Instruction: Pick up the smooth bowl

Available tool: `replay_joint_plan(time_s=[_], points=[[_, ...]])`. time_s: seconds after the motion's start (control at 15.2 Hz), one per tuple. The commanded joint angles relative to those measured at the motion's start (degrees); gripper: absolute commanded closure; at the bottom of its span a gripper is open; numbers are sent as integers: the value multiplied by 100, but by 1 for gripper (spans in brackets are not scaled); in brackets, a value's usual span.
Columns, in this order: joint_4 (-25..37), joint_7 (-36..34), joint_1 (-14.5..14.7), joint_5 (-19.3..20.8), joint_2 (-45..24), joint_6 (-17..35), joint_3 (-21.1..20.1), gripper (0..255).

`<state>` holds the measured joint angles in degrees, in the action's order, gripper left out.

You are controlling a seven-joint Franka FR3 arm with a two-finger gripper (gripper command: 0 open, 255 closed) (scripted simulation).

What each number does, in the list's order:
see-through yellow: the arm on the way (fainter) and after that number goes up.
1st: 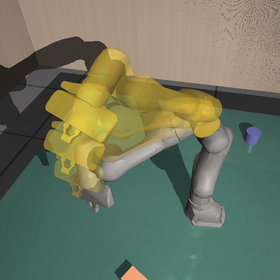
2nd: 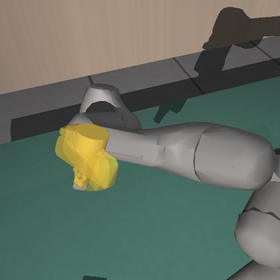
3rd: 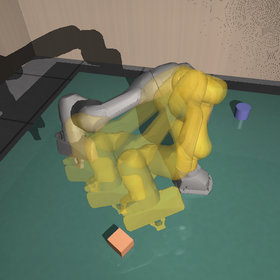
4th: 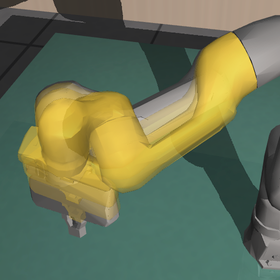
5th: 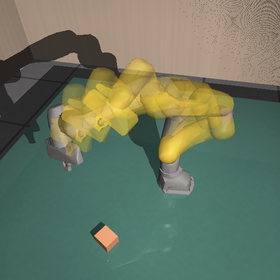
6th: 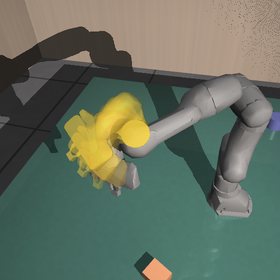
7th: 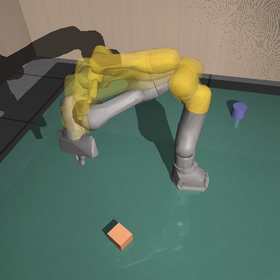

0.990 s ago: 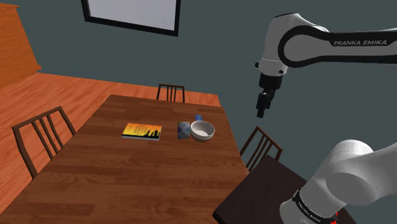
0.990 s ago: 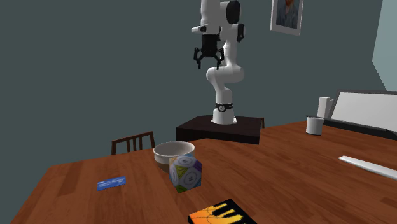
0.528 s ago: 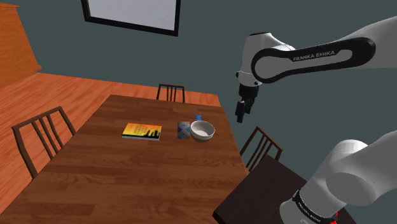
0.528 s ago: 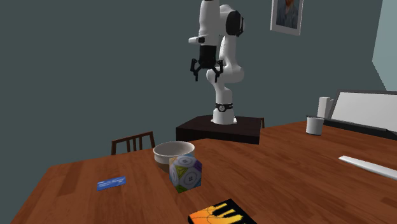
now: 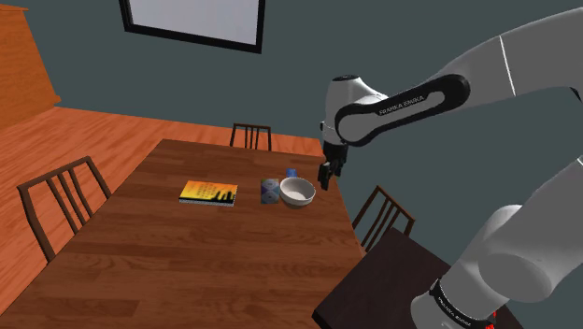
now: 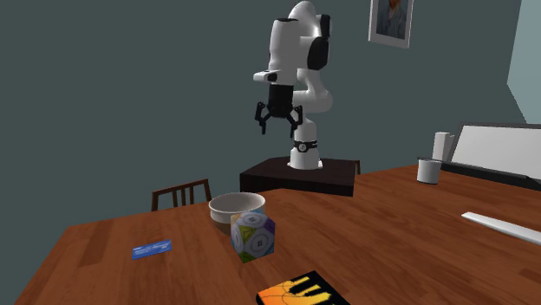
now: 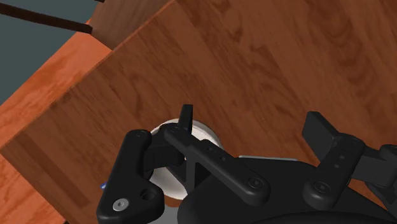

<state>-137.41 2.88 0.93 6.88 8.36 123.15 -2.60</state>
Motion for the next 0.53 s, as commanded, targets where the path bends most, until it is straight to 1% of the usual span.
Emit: replay_joint_plan(time_s=[0.0,0.46], points=[[202,-51,-20,89,-436,286,-1,0],[1110,-373,28,432,-1988,1064,-10,0]])
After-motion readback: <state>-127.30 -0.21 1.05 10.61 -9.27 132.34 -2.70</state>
